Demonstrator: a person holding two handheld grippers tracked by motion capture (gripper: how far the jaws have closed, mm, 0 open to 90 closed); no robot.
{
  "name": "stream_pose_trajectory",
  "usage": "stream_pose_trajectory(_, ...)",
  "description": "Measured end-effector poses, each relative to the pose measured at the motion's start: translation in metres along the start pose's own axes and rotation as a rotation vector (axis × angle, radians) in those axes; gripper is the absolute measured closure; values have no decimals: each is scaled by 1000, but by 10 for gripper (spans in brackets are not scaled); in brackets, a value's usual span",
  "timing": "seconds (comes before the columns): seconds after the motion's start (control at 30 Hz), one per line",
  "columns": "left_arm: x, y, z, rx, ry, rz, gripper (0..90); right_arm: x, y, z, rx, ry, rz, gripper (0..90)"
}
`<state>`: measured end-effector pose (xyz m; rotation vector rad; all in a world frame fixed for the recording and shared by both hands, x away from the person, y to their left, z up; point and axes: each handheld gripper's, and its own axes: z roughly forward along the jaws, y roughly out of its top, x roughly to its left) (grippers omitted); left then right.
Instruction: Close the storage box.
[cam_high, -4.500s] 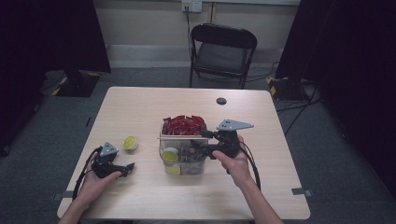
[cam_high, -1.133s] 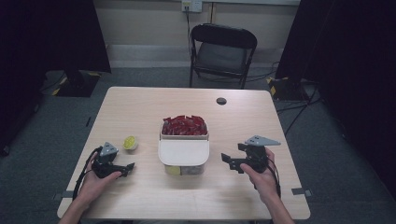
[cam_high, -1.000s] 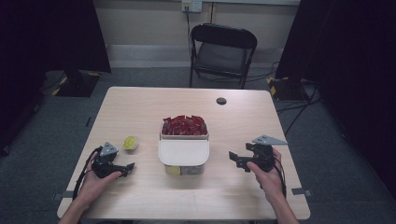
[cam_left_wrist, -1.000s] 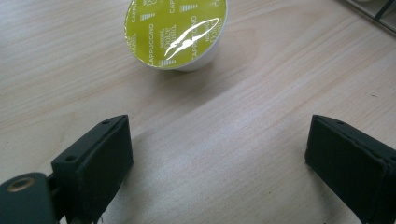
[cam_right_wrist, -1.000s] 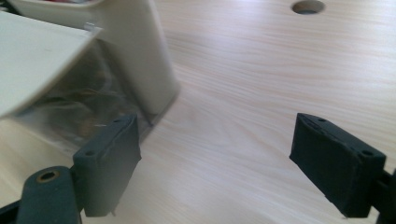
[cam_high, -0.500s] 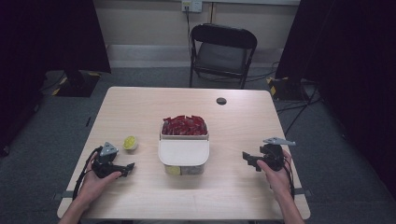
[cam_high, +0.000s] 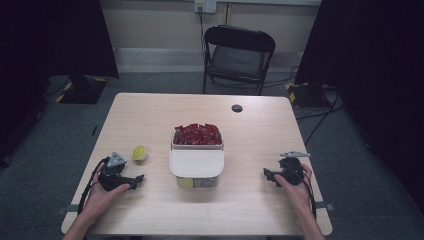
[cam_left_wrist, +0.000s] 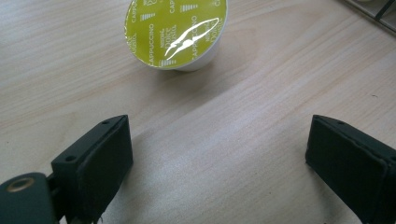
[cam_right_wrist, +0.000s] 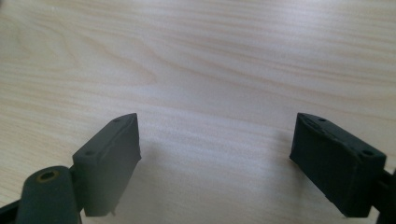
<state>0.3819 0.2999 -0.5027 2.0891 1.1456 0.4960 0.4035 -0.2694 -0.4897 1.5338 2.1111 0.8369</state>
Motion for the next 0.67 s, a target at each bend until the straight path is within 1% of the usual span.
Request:
stream_pose_trajectory(0.03, 0, 0, 0, 1, 0, 1, 70, 1, -1, 1, 2, -11, -6, 152)
stream_pose_trajectory(0.1, 0, 0, 0, 0, 1, 0, 70, 1, -2, 1, -6, -9, -7, 152)
stream_pose_trajectory(0.13, 0, 0, 0, 0, 1, 0, 70, 1, -3, 1, -10, -19, -6, 151)
stream_pose_trajectory(0.2, 0, 0, 0, 0, 1, 0, 70, 3, -5, 1, -21, -42, -19, 144)
stream_pose_trajectory(0.27, 0, 0, 0, 0, 0, 0, 70, 4, -7, 1, -35, -45, -8, 143)
stream_pose_trajectory(0.43, 0, 0, 0, 0, 0, 0, 70, 5, -11, 2, -71, -54, -3, 124)
stream_pose_trajectory(0.47, 0, 0, 0, 0, 1, 0, 70, 5, -11, 2, -71, -54, -3, 124)
stream_pose_trajectory(0.5, 0, 0, 0, 0, 0, 1, 69, 6, -13, 3, -88, -57, -2, 118)
stream_pose_trajectory(0.67, 0, 0, 0, 1, 0, 1, 69, 6, -13, 3, -89, -57, -3, 118)
